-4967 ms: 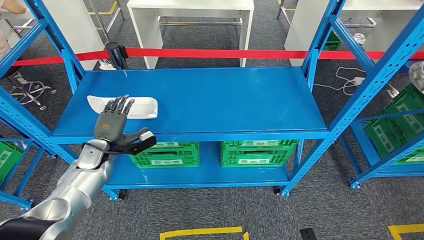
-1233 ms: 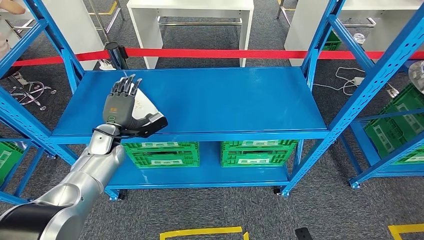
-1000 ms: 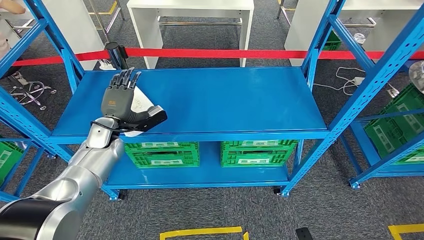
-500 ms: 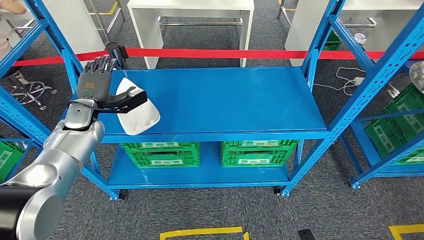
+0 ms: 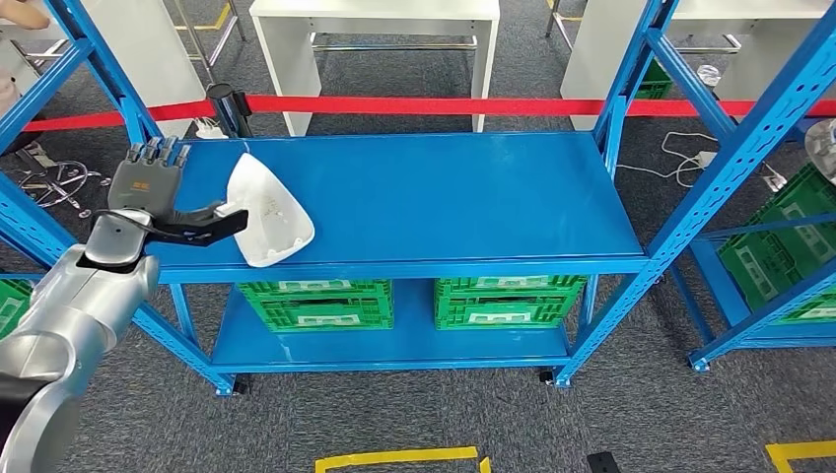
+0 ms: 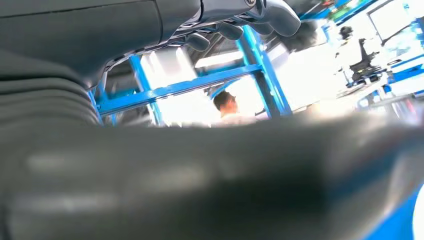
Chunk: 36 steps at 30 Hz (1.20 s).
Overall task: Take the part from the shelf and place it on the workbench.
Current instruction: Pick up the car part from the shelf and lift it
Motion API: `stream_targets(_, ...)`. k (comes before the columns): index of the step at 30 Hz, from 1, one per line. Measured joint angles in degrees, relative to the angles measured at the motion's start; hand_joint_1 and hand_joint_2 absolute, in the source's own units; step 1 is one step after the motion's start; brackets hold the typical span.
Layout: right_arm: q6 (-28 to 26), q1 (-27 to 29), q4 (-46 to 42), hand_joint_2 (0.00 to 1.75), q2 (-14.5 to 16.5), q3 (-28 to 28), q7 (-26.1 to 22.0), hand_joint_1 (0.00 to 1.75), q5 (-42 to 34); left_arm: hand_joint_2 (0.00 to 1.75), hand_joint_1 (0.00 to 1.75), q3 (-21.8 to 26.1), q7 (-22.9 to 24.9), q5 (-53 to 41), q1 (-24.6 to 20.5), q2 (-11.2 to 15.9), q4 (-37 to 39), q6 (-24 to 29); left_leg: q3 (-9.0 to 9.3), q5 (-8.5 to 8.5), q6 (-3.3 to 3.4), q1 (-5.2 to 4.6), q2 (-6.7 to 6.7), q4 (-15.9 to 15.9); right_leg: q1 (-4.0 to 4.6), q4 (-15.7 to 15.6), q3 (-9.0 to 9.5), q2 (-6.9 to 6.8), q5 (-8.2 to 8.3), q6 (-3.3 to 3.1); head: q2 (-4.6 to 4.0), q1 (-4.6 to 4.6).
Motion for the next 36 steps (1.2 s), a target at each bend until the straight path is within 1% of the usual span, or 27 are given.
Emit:
stream_targets(3,0.08,-0.01,0.0,0.0,-0.05,-0.01,-0.15,0.0,0.32,1.75,0.0,-3.74,-0.15,0.0,1.13,1.29,0.31,0.73,0.0,0.0,0.0,0.0,0.01,0.0,-0.01,0.0,0.0,0.0,-0.01,-0.02,0.0,0.0)
stream_targets(5,0.08,0.0,0.0,0.0,-0.06,-0.01,-0.27,0.0,0.4,1.75,0.0,-5.34,-0.28,0.0,1.91,1.91,0.47,1.43,0.0,0.0,0.0,-0.01,0.02,0.0,-0.01,0.0,-0.01,0.01,-0.01,-0.02,0.0,0.0)
stream_targets(12,0.16,-0.11,0.0,0.0,-0.07,-0.01,-0.11,0.0,0.79,1.75,0.0,-7.55,-2.91,0.0,4.17,2.39,0.73,5.49,0.0,0.0,0.0,-0.01,-0.04,0.01,-0.02,-0.01,0.01,-0.04,-0.01,-0.02,0.0,0.0)
stream_targets(17,0.19,-0.15,0.0,0.0,-0.07,-0.01,-0.03,0.0,0.86,1.75,0.0,-8.43,-4.07,0.0,5.75,1.77,0.78,8.06,0.01,0.0,0.0,-0.01,-0.03,0.01,-0.02,-0.01,0.01,-0.04,-0.01,-0.02,0.0,0.0)
stream_targets(23,0.13,-0.27,0.0,0.0,-0.07,-0.01,-0.02,0.0,0.99,1.75,0.0,-9.22,-5.75,0.0,7.59,0.46,0.81,12.62,0.01,0.0,0.0,-0.01,-0.03,0.01,-0.02,-0.01,0.01,-0.04,-0.01,-0.02,0.0,0.01)
stream_targets(31,0.1,-0.28,0.0,0.0,-0.07,-0.03,0.02,0.0,1.01,1.75,0.0,-9.33,-6.09,0.0,8.08,0.08,0.84,13.52,0.01,0.0,0.0,-0.01,-0.03,0.01,-0.02,-0.01,0.01,-0.04,-0.01,-0.02,0.0,0.01)
stream_targets(33,0.1,-0.27,0.0,0.0,-0.07,-0.05,0.03,0.0,1.03,1.75,0.0,-9.33,-6.65,0.0,8.6,-0.41,0.87,14.72,0.01,0.0,0.0,-0.01,-0.03,0.01,-0.02,-0.01,0.01,-0.04,-0.01,-0.02,0.0,0.0)
stream_targets(36,0.08,-0.22,0.0,0.0,-0.07,-0.09,0.04,0.0,1.28,1.75,0.0,-9.33,-8.15,0.05,9.6,-1.68,0.87,18.0,0.01,0.0,0.0,-0.01,-0.03,0.01,-0.02,-0.01,0.01,-0.04,-0.01,-0.02,0.0,0.0)
